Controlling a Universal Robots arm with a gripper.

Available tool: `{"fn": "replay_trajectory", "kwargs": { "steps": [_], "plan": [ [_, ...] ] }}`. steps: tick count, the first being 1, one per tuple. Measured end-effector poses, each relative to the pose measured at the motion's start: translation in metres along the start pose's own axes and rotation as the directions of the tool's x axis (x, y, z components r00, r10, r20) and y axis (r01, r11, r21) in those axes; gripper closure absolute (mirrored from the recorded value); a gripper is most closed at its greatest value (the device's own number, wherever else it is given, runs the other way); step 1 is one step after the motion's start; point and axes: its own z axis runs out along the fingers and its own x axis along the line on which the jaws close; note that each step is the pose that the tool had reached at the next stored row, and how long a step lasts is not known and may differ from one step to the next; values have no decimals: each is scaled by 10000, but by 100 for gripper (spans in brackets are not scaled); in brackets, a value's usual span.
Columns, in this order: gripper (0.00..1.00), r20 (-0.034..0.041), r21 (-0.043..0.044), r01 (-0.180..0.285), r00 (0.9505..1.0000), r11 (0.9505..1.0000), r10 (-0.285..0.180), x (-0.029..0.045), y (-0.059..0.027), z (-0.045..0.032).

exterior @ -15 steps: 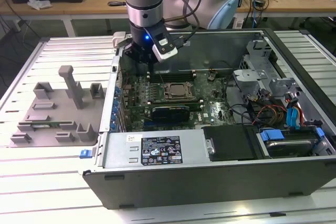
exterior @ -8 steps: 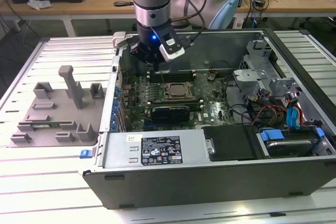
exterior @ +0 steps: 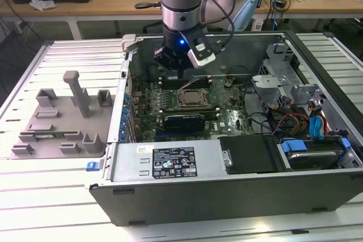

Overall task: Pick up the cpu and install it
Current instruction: 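Install the first cpu locking lever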

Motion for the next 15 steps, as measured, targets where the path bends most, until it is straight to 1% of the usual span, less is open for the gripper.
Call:
{"fn": "replay_trajectory", "kwargs": {
  "steps": [1, 4, 5, 6, 7, 8, 10, 11, 12, 13, 15],
  "plan": [
    [89, -2, 0, -1, 10000, 10000, 1, -19, -1, 0],
    [89, -2, -2, 7, 10000, 10000, -7, -24, -1, 1],
    [89, 27, -1, 19, 10000, 10000, -19, -25, -1, 2],
    [89, 142, 5, 45, 9999, 10000, -45, -25, -1, 7],
    [89, 194, 8, 56, 9998, 10000, -56, -25, -2, 8],
    [89, 409, 16, 103, 9991, 9999, -104, -24, -3, 11],
    [89, 662, 25, 158, 9977, 9999, -159, -24, -4, 14],
    [89, 880, 33, 205, 9959, 9998, -207, -24, -4, 16],
    [89, 1053, 36, 242, 9941, 9997, -244, -23, -5, 23],
    [89, 1064, 41, 245, 9940, 9997, -248, -23, -6, 26],
    [89, 1065, 43, 246, 9940, 9997, -249, -23, -6, 26]
  ]
}}
